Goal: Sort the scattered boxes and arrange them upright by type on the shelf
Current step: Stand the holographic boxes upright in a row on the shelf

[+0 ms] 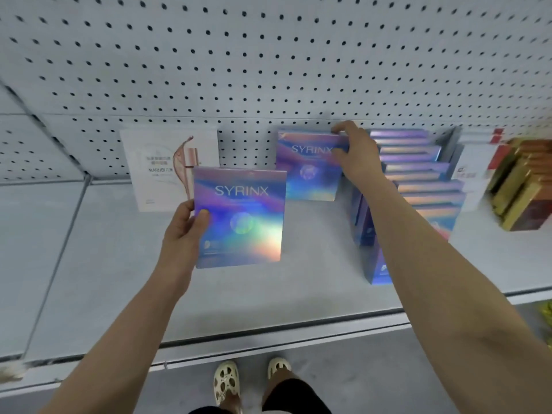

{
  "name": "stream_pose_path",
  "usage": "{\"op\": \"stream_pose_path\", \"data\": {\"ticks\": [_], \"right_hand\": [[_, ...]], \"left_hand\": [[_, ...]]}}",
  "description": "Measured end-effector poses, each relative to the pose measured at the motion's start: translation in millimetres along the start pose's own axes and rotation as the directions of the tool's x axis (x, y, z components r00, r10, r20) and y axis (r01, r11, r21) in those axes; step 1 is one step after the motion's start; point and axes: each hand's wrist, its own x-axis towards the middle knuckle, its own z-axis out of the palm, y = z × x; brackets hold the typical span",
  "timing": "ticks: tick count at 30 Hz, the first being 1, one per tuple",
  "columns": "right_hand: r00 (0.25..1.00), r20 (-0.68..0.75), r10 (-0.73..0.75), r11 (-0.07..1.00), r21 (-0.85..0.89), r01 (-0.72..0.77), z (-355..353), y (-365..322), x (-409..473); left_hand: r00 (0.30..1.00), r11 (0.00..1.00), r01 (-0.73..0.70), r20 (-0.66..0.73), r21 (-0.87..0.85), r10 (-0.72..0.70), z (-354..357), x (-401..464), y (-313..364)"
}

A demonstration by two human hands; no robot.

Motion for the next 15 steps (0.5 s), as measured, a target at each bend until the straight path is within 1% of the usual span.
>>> {"op": "stream_pose_path", "data": {"ticks": [2, 5, 9, 12, 15], "right_hand": [[1.0, 0.008, -0.027, 0.996, -0.091, 0.027, -5, 6, 7], [0.998, 0.031, -0.06, 0.975, -0.211, 0.065, -10, 15, 20], [0.991, 0.06, -0.116, 0.97, -0.209, 0.126, -15, 23, 33], [0.989, 0.037, -0.141, 0.967, -0.209, 0.145, -17, 31, 40], [0.985, 0.007, -0.171, 0.954, -0.249, 0.167, -20, 38, 40]], "left_hand": [[1.0, 1.0, 0.008, -0.007, 0.004, -0.008, 8, -2, -1], [1.0, 1.0, -0.018, -0.013, 0.008, 0.019, 24, -4, -3], [0.998, 1.0, -0.028, -0.053, -0.005, 0.028, 50, -4, -7], [0.997, 1.0, -0.03, -0.072, -0.002, 0.03, 70, -1, -15], [0.994, 0.999, -0.035, -0.103, 0.017, 0.037, 88, -1, -20]]}}
